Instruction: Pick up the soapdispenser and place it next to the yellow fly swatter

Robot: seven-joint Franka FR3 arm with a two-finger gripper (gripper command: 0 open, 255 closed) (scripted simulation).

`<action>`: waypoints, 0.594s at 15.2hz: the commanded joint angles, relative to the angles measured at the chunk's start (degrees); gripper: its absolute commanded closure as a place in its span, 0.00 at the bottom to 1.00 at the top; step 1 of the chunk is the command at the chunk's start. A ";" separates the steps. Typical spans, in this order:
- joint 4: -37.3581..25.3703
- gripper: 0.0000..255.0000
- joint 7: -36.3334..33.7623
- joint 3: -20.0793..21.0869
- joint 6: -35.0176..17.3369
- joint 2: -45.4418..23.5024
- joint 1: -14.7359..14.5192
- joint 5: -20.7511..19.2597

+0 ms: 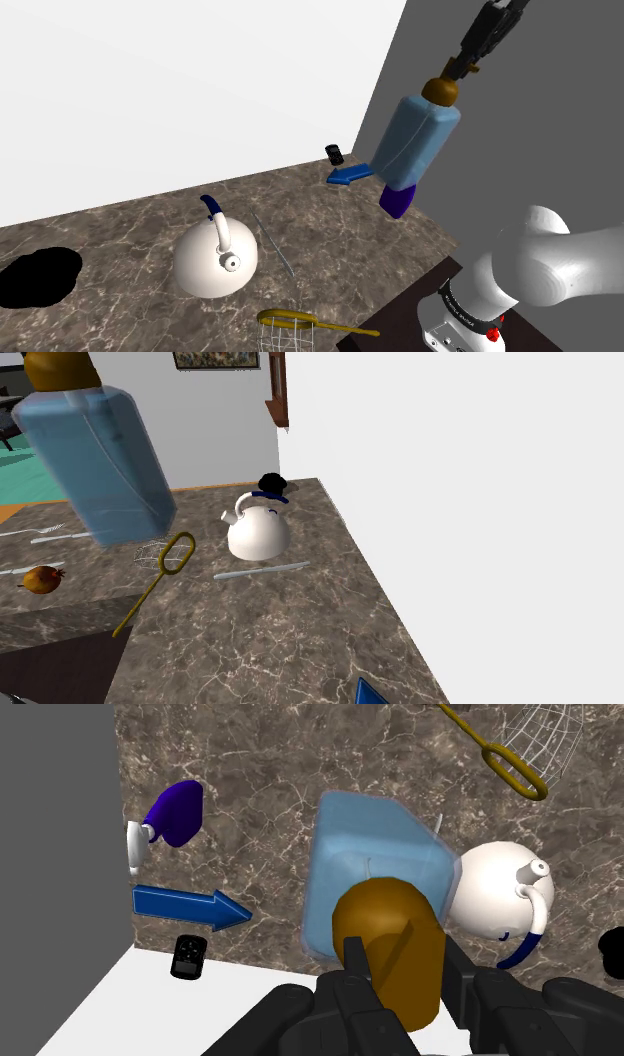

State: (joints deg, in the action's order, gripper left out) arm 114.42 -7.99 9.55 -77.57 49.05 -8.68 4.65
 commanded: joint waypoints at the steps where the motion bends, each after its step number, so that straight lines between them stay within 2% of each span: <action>1: 2.12 1.00 0.04 -0.01 -0.99 1.12 -0.13 0.11; 9: 11.01 1.00 0.10 0.29 -5.89 5.11 -0.62 0.65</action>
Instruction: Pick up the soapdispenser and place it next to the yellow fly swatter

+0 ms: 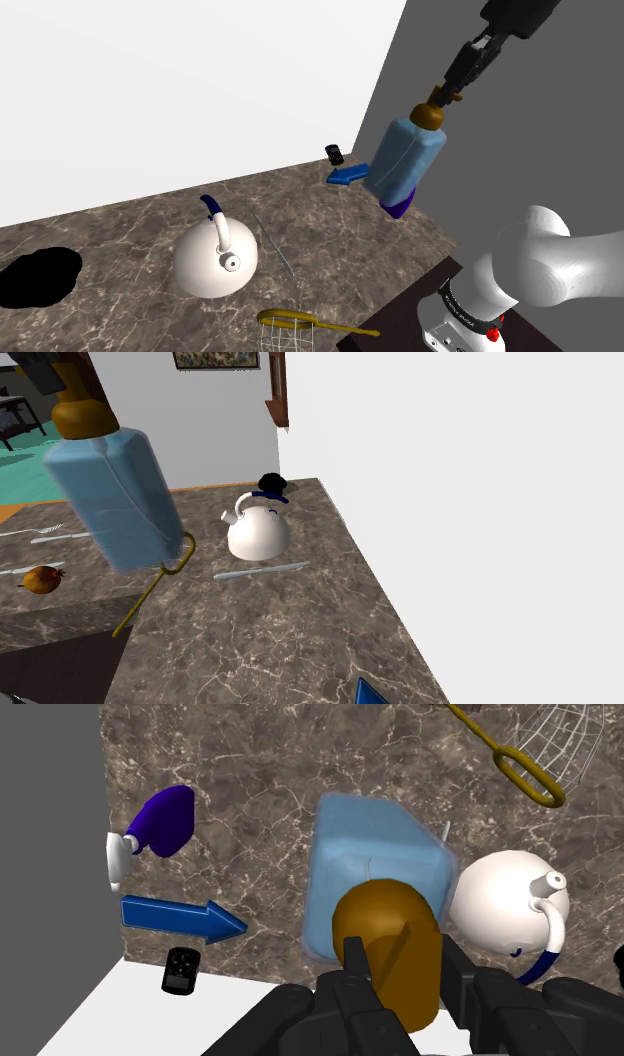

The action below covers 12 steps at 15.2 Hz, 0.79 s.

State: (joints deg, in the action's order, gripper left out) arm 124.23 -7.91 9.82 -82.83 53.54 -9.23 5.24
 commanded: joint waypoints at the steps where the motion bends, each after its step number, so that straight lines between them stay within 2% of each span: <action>1: 2.26 1.00 0.02 0.06 -1.22 1.09 -0.14 0.14; 12: 13.41 1.00 0.00 0.77 -7.73 5.73 -0.88 1.04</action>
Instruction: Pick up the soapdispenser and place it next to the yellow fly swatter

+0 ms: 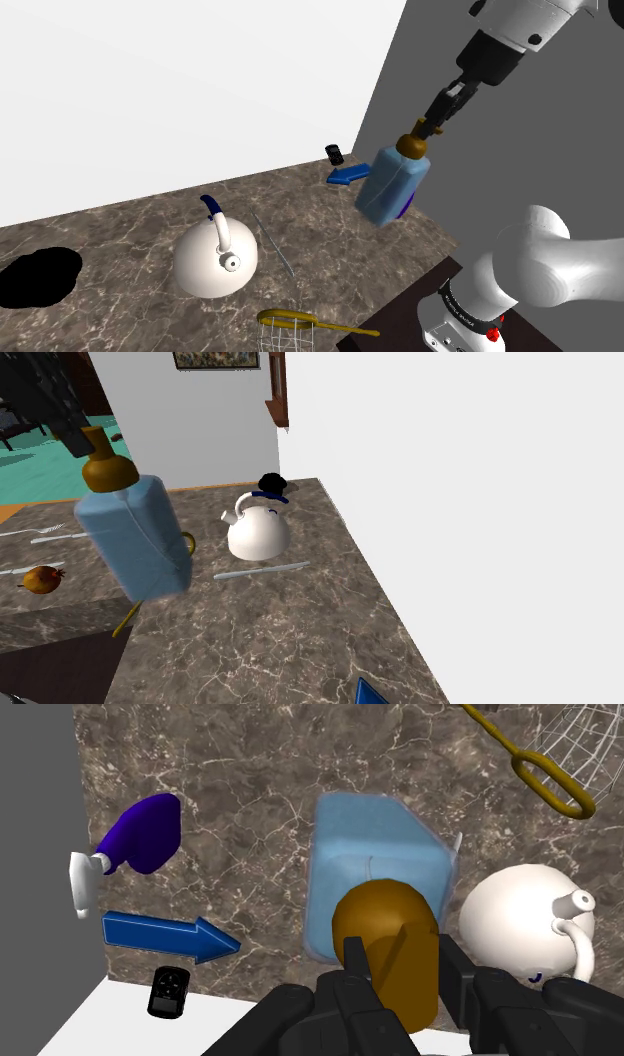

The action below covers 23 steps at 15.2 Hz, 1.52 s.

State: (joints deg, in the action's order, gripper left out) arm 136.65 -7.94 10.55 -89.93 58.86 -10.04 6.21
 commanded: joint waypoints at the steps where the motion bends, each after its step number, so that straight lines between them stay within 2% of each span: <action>1: 1.96 1.00 0.02 0.12 -1.22 0.78 -0.14 0.16; 23: 21.67 1.00 -0.36 2.65 -14.62 7.03 -2.13 2.82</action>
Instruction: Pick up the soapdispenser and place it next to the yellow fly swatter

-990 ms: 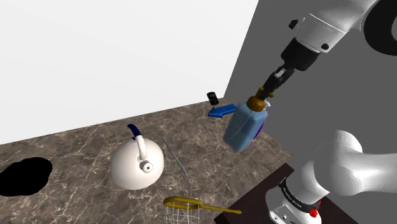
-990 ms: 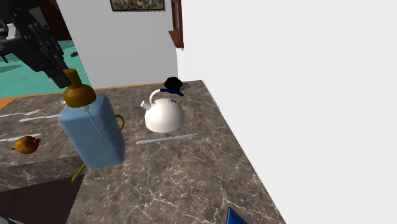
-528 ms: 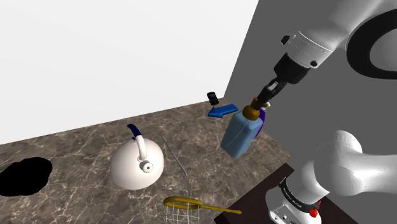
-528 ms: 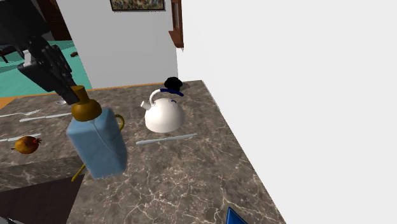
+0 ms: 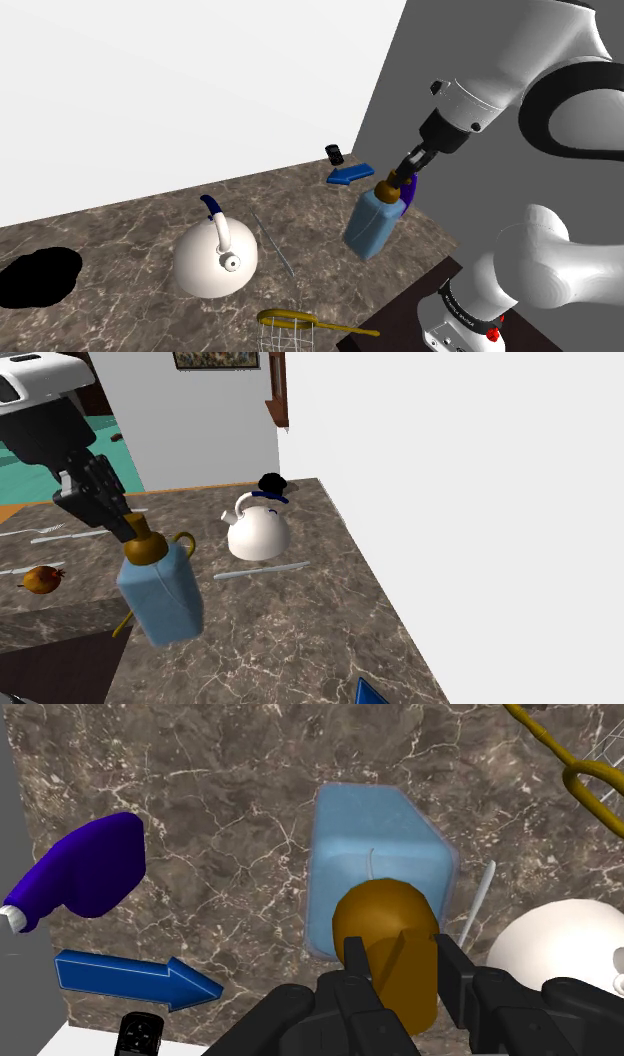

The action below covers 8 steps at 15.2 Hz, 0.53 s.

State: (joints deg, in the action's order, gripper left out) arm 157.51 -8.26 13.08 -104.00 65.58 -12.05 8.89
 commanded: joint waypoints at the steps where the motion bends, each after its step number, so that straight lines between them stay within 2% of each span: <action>1: 1.64 1.00 -0.07 0.28 -1.21 0.47 -0.24 0.30; 8: 7.27 1.00 -0.32 1.47 -6.01 1.24 -1.12 1.50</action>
State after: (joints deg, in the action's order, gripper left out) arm 164.12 -8.48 14.32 -109.40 66.72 -13.01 10.19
